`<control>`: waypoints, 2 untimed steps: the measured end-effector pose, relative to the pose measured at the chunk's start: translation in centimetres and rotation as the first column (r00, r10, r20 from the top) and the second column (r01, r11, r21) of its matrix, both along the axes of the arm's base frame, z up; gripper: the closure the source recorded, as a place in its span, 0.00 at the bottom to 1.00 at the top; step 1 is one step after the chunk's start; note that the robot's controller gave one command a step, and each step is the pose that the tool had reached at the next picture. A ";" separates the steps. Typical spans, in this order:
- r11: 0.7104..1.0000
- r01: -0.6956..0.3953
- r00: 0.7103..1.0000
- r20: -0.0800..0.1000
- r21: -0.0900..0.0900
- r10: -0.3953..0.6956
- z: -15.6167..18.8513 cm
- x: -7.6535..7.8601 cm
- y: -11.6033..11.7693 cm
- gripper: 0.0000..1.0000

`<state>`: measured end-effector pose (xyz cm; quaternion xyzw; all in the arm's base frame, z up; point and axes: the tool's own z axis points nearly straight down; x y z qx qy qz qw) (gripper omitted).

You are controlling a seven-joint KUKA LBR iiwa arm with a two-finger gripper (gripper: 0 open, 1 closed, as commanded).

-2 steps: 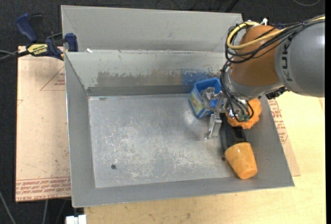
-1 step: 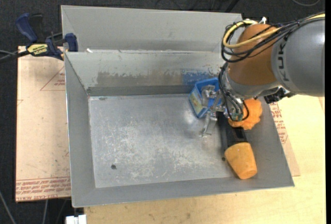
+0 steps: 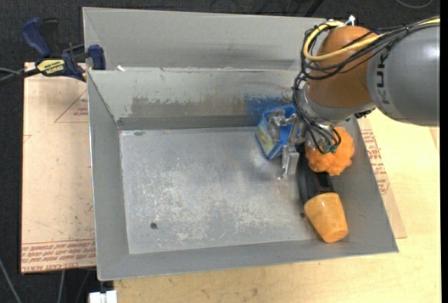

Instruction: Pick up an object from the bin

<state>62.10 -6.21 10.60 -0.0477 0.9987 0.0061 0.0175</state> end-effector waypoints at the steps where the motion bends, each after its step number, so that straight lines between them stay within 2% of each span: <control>1: 1.000 0.001 1.000 -0.022 -0.006 -0.001 -1.4 -0.8 -0.4 1.00; 2: 1.000 0.000 1.000 -0.022 -0.006 0.000 -1.4 -0.8 -0.4 1.00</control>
Offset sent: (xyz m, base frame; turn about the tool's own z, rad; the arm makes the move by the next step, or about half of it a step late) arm 0.0000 0.0000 0.0000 0.0000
